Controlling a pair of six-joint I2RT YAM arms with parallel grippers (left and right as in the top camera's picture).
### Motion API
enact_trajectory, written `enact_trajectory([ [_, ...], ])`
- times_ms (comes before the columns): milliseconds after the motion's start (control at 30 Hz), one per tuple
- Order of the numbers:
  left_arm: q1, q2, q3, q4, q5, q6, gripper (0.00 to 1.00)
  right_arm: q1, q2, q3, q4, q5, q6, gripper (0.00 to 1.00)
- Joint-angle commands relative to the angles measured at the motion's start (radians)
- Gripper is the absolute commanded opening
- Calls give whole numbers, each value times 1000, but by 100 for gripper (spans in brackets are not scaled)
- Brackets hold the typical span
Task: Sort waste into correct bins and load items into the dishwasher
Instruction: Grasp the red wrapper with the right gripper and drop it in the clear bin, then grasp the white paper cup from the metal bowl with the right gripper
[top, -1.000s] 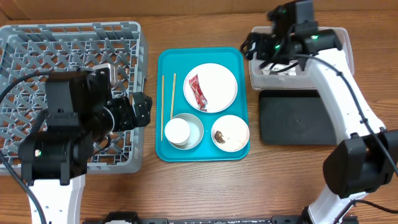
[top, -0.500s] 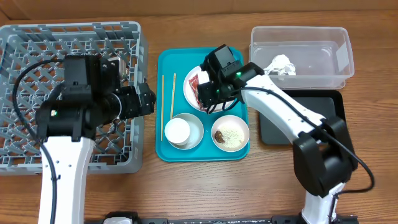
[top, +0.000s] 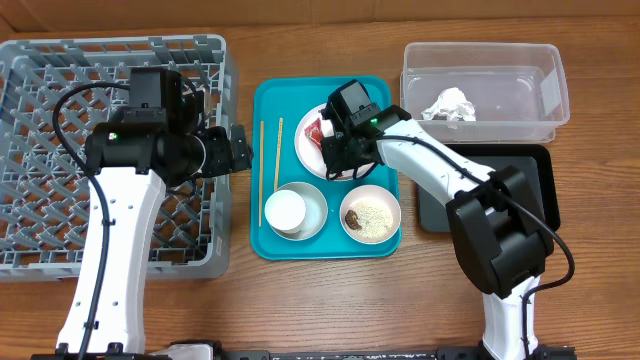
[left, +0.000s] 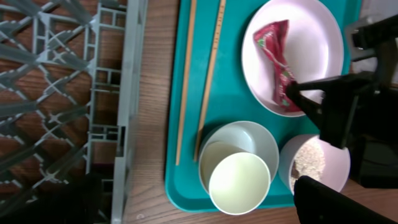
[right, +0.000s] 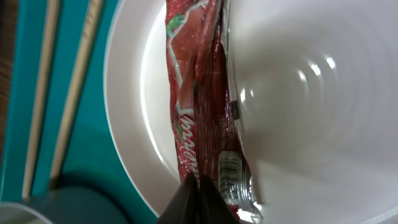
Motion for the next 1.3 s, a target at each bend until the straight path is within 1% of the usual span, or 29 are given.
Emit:
enact_trajectory([
  [0, -5, 14, 13, 5, -42, -6, 100, -47, -56, 79, -52, -16, 6, 4],
  [167, -5, 25, 13, -3, -21, -11, 100, -168, -169, 165, -93, -16, 43, 4],
  [200, -6, 25, 13, -10, 2, -11, 100, -203, -194, 180, -91, -14, 66, 4],
  [300, -7, 22, 21, -46, 135, -10, 100, -310, -236, 199, -65, -15, 117, 4],
  [367, -21, 10, 21, -48, 179, -10, 100, -374, -238, 198, -50, -15, 117, 4],
  [500, -75, -56, 25, -46, 150, -11, 100, -463, -187, 186, -31, -3, 134, 4],
  [533, -90, -77, 30, -45, 137, -12, 100, -474, -169, 186, -26, 11, 133, 9],
  [567, -106, -100, 39, -45, 117, -23, 100, -483, -151, 186, -21, 22, 130, 27],
  [600, -129, -128, 53, -46, 86, -40, 100, -489, -136, 186, -23, 18, 121, 51],
  [633, -149, -154, 68, -46, 50, -57, 100, -493, -132, 186, -31, 0, 108, 58],
  [667, -170, -182, 83, -46, 6, -72, 100, -497, -132, 186, -42, -19, 103, 62],
  [700, -194, -214, 101, -46, -57, -86, 100, -499, -140, 188, -58, -42, 104, 63],
  [800, -247, -302, 139, -36, -222, -93, 100, -498, -189, 191, -90, -80, 104, 65],
  [833, -256, -327, 144, -26, -247, -93, 100, -497, -217, 191, -108, -91, 104, 64],
  [967, -258, -412, 148, 0, -255, -92, 100, -458, -334, 190, -200, -144, 84, 65],
  [1100, -258, -457, 148, 9, -269, -93, 100, -355, -406, 190, -332, -176, 50, 63],
  [1200, -258, -456, 147, 7, -268, -93, 100, -248, -401, 179, -430, -156, 50, 56],
  [1267, -258, -444, 147, 1, -268, -93, 100, -169, -394, 137, -441, -138, 51, 53],
])
